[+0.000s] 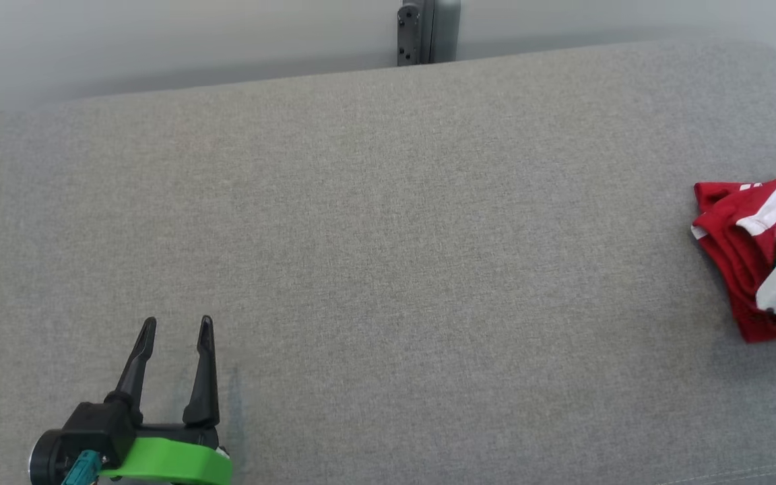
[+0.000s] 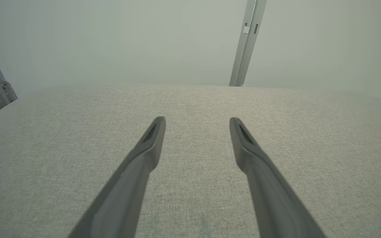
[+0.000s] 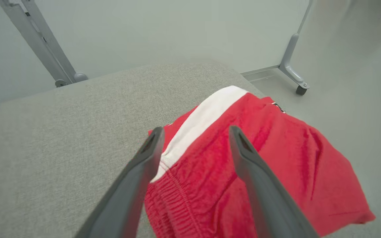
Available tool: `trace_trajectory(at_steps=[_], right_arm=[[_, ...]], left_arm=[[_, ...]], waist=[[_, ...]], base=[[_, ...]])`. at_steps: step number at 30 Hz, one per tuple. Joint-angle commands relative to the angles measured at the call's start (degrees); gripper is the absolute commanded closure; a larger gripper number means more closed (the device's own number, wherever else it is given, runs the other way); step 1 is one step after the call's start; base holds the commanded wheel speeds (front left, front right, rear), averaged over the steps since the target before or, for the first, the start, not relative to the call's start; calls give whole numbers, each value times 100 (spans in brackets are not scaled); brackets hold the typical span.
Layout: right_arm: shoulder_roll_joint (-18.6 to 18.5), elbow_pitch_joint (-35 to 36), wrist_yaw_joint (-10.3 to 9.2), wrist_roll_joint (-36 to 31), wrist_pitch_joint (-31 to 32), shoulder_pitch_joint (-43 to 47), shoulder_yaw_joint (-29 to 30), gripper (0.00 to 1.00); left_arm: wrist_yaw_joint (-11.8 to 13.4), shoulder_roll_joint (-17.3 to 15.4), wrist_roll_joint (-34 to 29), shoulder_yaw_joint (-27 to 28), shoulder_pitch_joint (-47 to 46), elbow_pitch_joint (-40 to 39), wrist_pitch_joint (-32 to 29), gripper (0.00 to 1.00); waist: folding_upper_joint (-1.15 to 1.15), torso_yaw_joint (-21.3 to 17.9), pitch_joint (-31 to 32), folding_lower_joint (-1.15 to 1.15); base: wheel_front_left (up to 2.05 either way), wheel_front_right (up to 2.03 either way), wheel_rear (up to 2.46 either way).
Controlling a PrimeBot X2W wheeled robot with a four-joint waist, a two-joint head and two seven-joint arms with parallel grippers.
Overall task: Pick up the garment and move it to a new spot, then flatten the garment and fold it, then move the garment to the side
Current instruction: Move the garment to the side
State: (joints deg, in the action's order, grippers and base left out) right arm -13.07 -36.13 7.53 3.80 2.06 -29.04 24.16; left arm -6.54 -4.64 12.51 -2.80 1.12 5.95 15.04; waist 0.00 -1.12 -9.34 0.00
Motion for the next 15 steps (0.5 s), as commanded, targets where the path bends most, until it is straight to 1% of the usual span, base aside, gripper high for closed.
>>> trace_trajectory(at_steps=[1, 4, 6, 9, 15], right_arm=[[44, 229, -10, 190, -77, 327, -192, 0], [129, 754, -10, 504, -136, 932, -485, 0], [223, 1169, -10, 627, -223, 1367, -581, 0], [424, 1769, -9, 678, -395, 1995, -704, 0], [802, 2757, -9, 589, -573, 2904, -1004, 0]], left_arm=[[31, 10, 59, 59, 137, 41, 14, 0], [59, 52, 91, 116, 257, 114, 15, 0], [89, 73, 152, 165, 323, 211, 14, 0], [75, 92, 183, 206, 400, 338, 14, 0], [28, 93, 123, 254, 466, 708, 14, 0]], waist=[[0, 7, 454, 0], [0, 43, 675, 0], [0, 97, 833, 0], [0, 170, 1012, 0], [0, 247, 1239, 0]], base=[[0, 0, 0], [0, 0, 0], [0, 0, 0], [0, 0, 0], [0, 0, 0]])
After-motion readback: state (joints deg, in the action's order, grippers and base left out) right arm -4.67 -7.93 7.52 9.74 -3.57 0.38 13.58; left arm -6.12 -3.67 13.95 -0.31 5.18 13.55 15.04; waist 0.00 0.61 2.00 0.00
